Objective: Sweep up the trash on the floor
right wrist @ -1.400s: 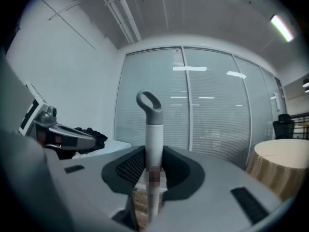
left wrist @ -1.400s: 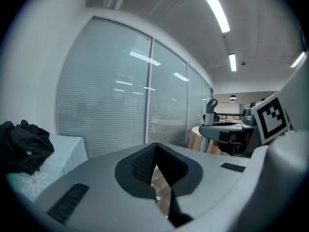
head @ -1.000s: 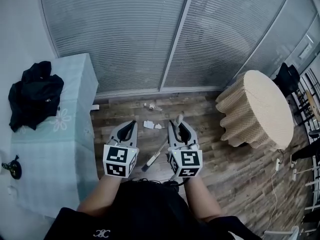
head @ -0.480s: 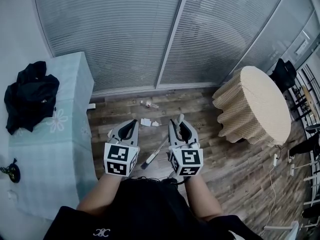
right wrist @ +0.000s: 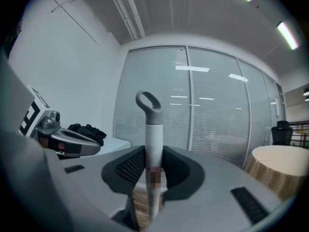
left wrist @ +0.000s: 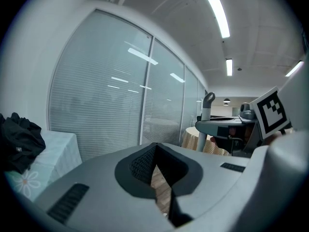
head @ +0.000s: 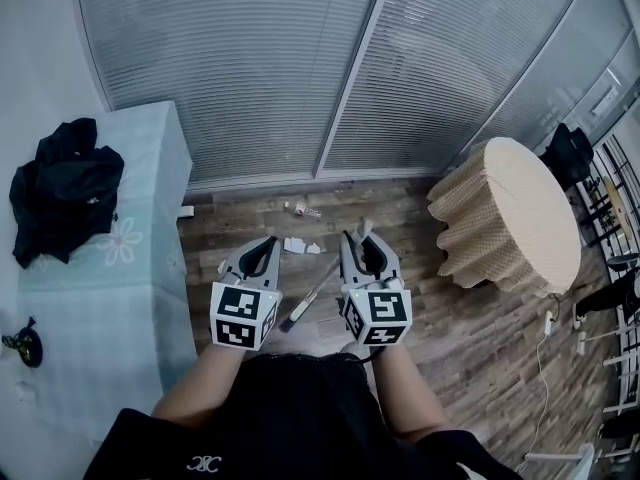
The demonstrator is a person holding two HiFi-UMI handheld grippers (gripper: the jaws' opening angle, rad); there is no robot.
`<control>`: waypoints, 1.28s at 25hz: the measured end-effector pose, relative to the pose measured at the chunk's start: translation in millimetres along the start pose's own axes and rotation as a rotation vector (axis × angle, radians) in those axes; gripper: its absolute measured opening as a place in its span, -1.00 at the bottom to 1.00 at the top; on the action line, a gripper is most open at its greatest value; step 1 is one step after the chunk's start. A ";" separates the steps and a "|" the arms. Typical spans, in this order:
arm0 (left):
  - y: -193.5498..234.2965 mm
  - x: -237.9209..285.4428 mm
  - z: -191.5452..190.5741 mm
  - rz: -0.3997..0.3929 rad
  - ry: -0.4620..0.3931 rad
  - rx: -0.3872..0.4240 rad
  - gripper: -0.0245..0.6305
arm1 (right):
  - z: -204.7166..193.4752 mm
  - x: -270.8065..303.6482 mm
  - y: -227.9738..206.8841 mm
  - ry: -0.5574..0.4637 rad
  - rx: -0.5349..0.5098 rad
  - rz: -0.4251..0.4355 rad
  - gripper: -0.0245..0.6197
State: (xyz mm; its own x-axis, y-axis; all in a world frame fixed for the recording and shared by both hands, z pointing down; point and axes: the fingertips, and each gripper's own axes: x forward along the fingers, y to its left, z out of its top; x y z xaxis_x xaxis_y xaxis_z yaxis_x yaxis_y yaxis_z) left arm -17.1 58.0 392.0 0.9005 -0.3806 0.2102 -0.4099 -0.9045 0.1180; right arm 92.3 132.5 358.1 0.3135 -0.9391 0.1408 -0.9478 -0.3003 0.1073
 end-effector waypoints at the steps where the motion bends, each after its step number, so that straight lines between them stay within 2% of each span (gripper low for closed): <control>1: 1.9 -1.5 0.1 0.002 0.000 0.000 -0.94 | 2.8 1.3 3.2 -0.004 -0.001 0.003 -0.58; 7: 20.5 -4.6 -1.9 0.038 -0.001 -0.033 -0.94 | 11.1 14.1 25.2 -0.007 -0.017 0.067 -0.58; 12: 48.2 -9.2 -8.3 0.115 0.001 -0.063 -0.94 | 10.3 37.0 42.5 -0.011 -0.010 0.155 -0.58; 16: 81.6 -12.5 -13.2 0.201 0.015 -0.096 -0.94 | 10.7 60.7 73.3 -0.019 -0.036 0.296 -0.58; 19: 106.0 -14.1 -6.3 0.273 -0.012 -0.109 -0.94 | 9.3 80.9 91.1 -0.014 -0.042 0.404 -0.58; 27: 143.8 7.7 -10.9 0.395 0.012 -0.140 -0.94 | 2.2 136.7 109.7 0.008 -0.045 0.601 -0.58; 32: 160.4 20.8 -9.5 0.475 0.041 -0.146 -0.94 | -17.5 171.6 115.8 0.060 -0.149 0.765 -0.57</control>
State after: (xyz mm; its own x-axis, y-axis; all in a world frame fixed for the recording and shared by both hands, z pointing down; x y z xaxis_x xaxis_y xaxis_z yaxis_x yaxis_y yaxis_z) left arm -65.5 -93.2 424.5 0.6042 -0.7335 0.3113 -0.7921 -0.5954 0.1343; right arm 37.3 -60.5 411.9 -0.4170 -0.8641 0.2819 -0.8852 0.4564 0.0897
